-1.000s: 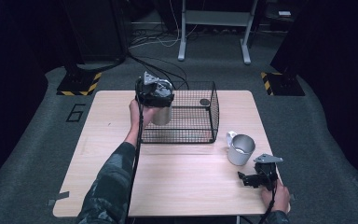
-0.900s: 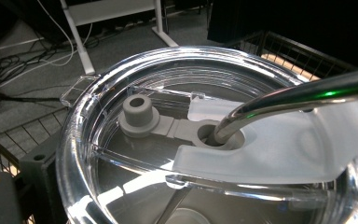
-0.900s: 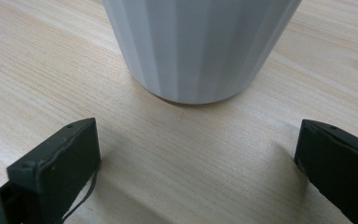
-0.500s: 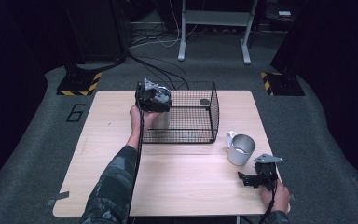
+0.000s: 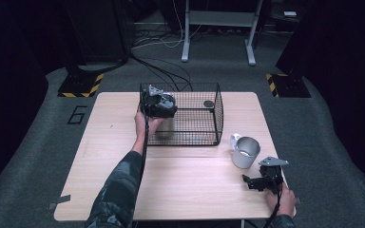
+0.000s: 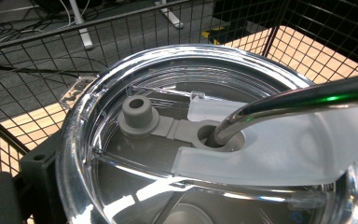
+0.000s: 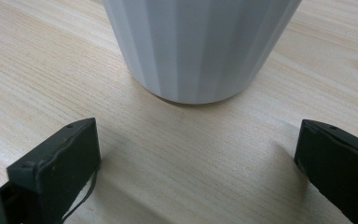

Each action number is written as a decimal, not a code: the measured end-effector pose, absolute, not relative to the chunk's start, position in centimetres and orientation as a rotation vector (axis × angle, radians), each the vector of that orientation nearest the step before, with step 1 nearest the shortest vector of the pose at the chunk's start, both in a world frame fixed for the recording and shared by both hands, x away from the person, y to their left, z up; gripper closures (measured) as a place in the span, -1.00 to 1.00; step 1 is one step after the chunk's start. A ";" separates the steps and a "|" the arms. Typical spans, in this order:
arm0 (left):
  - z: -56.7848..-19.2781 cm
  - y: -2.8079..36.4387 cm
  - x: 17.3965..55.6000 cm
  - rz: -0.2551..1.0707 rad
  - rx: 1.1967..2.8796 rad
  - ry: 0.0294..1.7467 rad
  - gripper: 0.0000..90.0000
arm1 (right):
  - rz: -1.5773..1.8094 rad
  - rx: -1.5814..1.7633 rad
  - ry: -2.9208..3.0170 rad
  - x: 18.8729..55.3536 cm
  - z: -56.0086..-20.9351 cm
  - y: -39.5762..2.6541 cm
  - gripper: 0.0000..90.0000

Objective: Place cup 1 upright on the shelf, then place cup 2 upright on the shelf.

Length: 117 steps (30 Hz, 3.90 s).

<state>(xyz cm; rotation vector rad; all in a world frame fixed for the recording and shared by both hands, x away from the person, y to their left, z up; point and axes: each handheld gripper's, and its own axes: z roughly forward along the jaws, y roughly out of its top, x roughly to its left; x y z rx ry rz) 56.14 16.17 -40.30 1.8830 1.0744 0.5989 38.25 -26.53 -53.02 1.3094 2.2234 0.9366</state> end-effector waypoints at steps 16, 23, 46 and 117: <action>-41.3 16.7 55.5 0.567 1.893 1.084 -0.93 | 0.936 1.309 2.224 38.2 -53.0 -26.5 -1.00; -41.1 16.3 55.2 0.573 1.931 1.071 -0.94 | 0.936 1.309 2.224 38.2 -53.0 -26.5 -1.00; -38.9 16.8 53.7 0.625 1.839 1.067 -1.00 | 0.937 1.312 2.224 38.2 -53.0 -26.5 -1.00; -49.7 29.5 40.7 0.494 2.097 1.219 -1.00 | 0.943 1.309 2.220 38.3 -53.0 -26.5 -1.00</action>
